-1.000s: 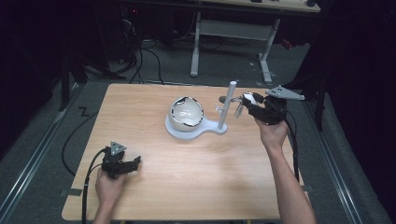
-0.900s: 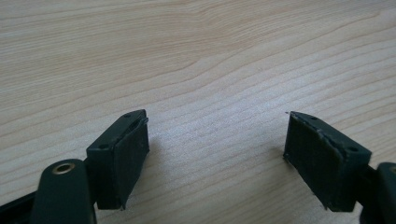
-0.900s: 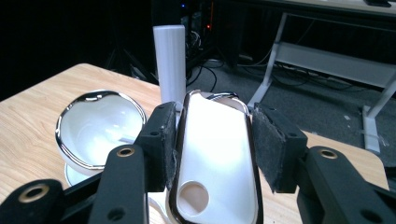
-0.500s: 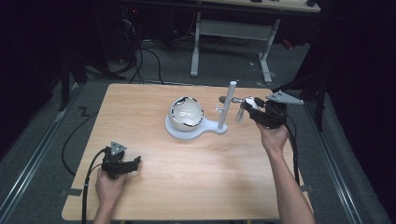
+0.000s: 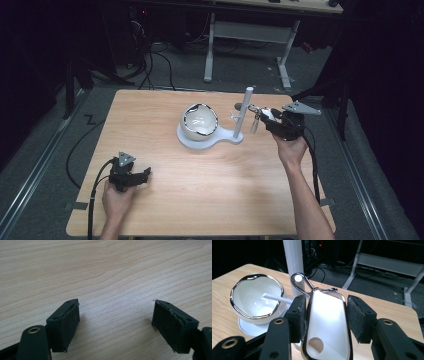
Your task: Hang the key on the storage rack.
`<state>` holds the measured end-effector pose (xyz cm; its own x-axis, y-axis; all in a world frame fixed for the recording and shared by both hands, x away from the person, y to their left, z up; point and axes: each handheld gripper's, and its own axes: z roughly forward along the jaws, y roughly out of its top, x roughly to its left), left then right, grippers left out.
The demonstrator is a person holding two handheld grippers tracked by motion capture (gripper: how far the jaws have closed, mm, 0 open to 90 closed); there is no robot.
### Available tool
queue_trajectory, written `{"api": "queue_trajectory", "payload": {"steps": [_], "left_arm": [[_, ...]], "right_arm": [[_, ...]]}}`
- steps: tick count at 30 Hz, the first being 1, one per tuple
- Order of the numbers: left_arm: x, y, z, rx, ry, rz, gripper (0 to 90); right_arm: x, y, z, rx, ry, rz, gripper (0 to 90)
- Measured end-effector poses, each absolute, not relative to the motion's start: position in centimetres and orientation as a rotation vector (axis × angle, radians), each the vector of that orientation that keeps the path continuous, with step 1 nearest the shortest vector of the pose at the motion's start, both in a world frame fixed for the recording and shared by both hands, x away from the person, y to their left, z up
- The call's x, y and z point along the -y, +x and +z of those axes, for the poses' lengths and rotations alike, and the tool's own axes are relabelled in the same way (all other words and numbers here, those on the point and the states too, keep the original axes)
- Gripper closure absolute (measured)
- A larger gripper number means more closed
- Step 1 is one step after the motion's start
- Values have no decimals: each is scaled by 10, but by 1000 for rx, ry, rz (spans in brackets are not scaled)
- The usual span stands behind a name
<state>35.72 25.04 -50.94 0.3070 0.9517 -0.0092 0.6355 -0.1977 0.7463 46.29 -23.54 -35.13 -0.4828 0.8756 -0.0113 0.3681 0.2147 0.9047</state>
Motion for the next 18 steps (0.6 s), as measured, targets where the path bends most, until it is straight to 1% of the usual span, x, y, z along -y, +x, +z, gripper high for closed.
{"api": "queue_trajectory", "payload": {"steps": [18], "left_arm": [[-250, 357, -509, -1407, 1923, 619, 224]], "right_arm": [[209, 470, -368, -2016, 1137, 1186, 514]]}}
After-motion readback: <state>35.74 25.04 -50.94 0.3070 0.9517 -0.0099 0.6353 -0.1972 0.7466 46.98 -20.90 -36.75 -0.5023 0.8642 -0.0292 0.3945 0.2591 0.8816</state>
